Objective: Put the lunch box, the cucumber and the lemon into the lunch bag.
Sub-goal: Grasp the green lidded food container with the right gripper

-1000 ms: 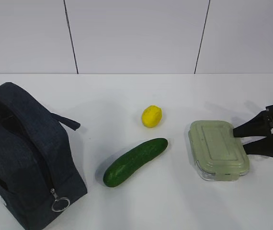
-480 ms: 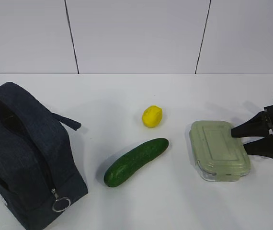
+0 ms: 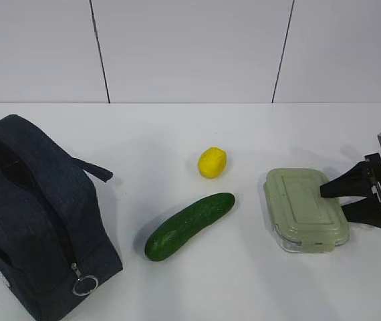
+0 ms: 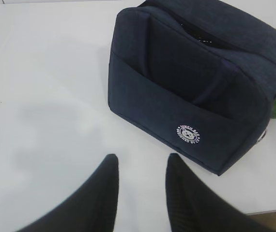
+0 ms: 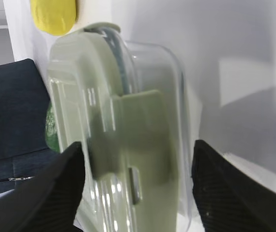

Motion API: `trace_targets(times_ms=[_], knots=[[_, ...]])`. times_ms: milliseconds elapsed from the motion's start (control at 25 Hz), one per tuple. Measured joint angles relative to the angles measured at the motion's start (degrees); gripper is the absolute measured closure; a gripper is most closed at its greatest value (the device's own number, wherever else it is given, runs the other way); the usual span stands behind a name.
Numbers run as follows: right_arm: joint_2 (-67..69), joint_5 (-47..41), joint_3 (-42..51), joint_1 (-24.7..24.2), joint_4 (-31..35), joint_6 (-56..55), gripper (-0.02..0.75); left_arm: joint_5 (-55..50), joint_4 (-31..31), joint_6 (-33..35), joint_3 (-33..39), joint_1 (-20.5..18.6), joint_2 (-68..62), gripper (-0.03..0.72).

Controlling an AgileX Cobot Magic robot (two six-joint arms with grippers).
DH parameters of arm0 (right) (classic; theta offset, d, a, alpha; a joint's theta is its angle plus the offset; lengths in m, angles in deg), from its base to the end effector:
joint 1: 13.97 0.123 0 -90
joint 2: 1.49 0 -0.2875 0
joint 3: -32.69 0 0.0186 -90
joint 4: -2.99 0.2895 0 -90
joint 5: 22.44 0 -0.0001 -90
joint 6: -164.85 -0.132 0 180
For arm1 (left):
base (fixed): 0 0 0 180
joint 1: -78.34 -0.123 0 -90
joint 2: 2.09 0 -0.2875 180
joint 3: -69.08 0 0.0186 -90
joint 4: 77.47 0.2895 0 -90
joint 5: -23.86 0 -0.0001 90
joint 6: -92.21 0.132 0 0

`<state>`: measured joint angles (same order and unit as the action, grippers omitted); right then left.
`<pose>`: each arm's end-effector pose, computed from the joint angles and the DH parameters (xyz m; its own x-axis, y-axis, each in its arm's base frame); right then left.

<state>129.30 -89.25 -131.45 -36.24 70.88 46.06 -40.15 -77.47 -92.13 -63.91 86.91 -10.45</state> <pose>0.3692 -0.0297 0.0406 -0.9665 0.2292 -0.1158 0.0245 0.5313 0.8468 0.0575 -0.0087 0.2798 -0.4950 -0.0019 -0.8689 0.1119 0.9915 -0.0659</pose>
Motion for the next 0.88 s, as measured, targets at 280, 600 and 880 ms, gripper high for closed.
trace_targets(times_ms=[280, 600, 880], knots=[[0.00, 0.00, 0.00, 0.92, 0.11, 0.00, 0.212, 0.00, 0.00, 0.00, 0.00, 0.00, 0.00, 0.446], [0.00, 0.00, 0.00, 1.19, 0.11, 0.00, 0.212, 0.00, 0.00, 0.00, 0.00, 0.00, 0.00, 0.446], [0.00, 0.00, 0.00, 1.88, 0.11, 0.00, 0.212, 0.00, 0.00, 0.00, 0.00, 0.00, 0.00, 0.446]])
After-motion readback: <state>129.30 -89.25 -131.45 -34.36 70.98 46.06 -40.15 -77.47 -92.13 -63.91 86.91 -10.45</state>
